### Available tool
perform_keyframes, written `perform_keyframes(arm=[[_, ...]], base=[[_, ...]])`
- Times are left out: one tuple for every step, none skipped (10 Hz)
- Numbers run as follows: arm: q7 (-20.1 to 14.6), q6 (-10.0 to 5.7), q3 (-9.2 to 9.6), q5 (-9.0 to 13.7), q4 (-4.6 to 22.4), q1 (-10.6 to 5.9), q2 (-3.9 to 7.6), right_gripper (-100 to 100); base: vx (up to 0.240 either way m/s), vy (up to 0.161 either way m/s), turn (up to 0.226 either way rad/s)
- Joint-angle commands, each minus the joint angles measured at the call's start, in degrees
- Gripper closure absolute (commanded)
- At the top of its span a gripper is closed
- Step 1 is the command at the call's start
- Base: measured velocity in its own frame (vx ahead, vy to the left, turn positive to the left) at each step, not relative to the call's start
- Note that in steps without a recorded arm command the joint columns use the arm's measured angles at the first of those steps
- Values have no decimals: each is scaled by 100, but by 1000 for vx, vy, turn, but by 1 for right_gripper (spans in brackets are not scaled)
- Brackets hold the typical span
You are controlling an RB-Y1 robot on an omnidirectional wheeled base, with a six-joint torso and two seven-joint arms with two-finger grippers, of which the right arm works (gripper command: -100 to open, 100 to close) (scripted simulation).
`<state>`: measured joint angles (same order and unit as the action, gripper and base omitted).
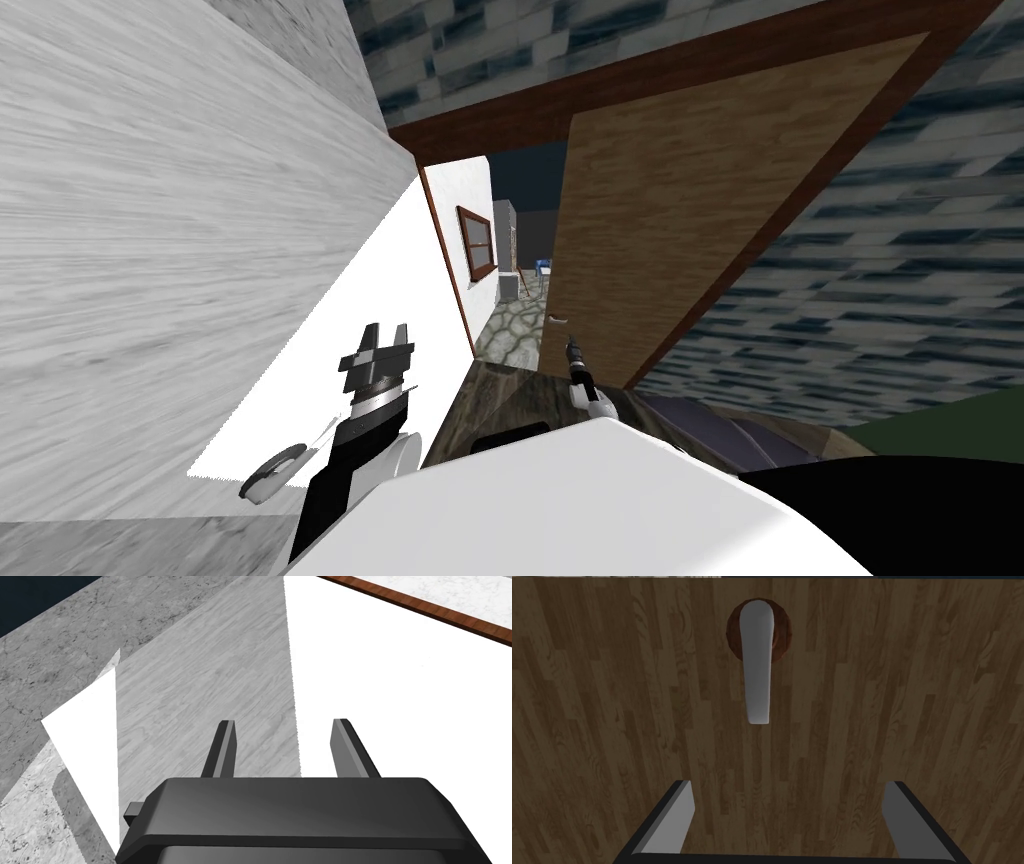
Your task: Pull the door open
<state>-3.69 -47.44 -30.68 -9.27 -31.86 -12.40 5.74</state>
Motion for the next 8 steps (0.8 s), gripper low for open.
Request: perform_keyframes(arm=[[-10,-61,-80,-30,214,-93,-20,-100],[-16,-81,-105,-40,286,-123,-23,-100],[-23,-102,-130,-49,359,-152,-27,-100],[-33,-135,-172,-65,479,-201,-33,-100],[-30,-115,-146,-57,408,-168,-27,-100],[-161,-172,-177,-40,454,-78,106,-100],[-161,-172,-177,-40,454,-78,106,-100],[-161,-172,-177,-40,454,-78,106,-100]], base=[[88,-36,60],[72,-19,37],[62,-12,19],[59,-21,38],[26,-11,11],[118,12,111],[157,3,64],[93,-9,-5]])
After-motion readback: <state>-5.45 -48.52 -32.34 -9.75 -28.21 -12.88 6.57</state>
